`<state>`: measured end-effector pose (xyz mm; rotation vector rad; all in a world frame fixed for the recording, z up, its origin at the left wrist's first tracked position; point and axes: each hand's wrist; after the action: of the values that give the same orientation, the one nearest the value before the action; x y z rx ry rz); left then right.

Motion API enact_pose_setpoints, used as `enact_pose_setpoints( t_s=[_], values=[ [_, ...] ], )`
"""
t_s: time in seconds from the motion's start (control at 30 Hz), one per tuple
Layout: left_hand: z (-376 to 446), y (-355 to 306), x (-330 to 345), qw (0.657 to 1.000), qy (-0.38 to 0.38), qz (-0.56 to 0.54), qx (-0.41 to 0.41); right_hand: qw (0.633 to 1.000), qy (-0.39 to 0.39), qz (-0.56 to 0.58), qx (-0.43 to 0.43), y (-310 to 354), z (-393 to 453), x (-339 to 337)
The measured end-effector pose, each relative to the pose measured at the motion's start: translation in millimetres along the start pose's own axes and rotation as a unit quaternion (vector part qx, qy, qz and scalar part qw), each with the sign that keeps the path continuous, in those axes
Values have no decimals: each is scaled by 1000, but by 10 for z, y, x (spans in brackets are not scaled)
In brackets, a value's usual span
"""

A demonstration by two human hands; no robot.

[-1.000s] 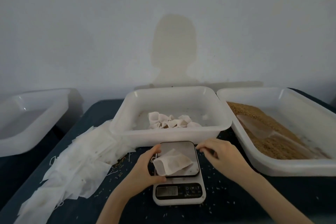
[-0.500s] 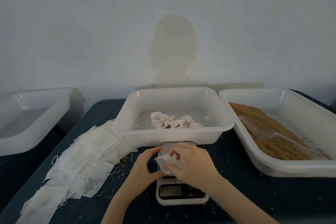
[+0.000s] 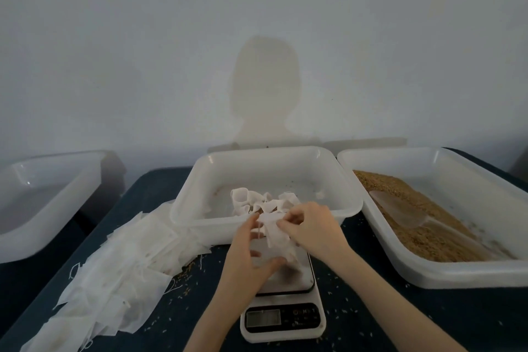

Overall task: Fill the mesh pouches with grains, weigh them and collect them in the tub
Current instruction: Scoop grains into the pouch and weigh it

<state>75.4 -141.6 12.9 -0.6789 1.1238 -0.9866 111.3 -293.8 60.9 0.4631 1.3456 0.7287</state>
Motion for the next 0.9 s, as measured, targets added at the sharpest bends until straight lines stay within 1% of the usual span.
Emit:
enact_pose_setpoints(
  t_s=[0.17, 0.27, 0.37, 0.43, 0.5, 0.57, 0.67, 0.73, 0.77, 0.8, 0.83, 0.87, 0.9],
  values=[
    [171, -170, 235, 997, -35, 60, 45, 998, -7, 53, 19, 50, 84, -278],
    [323, -249, 366, 998, 1, 56, 40, 997, 8, 77, 13, 68, 90, -436],
    [437, -345, 477, 997, 20, 45, 55, 994, 1, 108, 0, 68, 84, -618],
    [475, -390, 537, 997, 37, 5, 65, 990, -9, 141, 1, 37, 88, -741],
    [506, -421, 579, 997, 38, -26, 61, 988, -22, 152, 1, -31, 98, -855],
    [543, -443, 607, 997, 43, -25, 65, 987, -31, 156, 1, -124, 103, -966],
    [612, -456, 646, 994, 80, -6, 72, 988, -33, 153, 12, -343, 110, -1143],
    [652, -456, 675, 993, 102, 7, 65, 991, -69, 106, 39, -576, 148, -1264],
    [667, -455, 691, 992, 109, 12, 63, 992, -98, 43, 59, -728, 178, -1329],
    [679, -456, 707, 991, 116, 10, 63, 988, -121, -46, 84, -893, 201, -1401],
    [689, -458, 725, 990, 122, 5, 63, 975, -125, -143, 116, -1071, 217, -1472],
    [698, -461, 743, 990, 127, -1, 62, 957, -102, -227, 151, -1264, 229, -1534],
    [710, -461, 762, 990, 128, -2, 60, 938, -55, -289, 182, -1452, 241, -1576]
  ],
)
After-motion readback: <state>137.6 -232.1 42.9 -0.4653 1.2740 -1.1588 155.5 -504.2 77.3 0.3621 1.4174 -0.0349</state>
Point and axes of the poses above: each hand's wrist, its own z-axis towards the middle knuckle, its own x-axis out of the palm, y = z × x, and after that the axes turned 4 degrees about x, right-handed
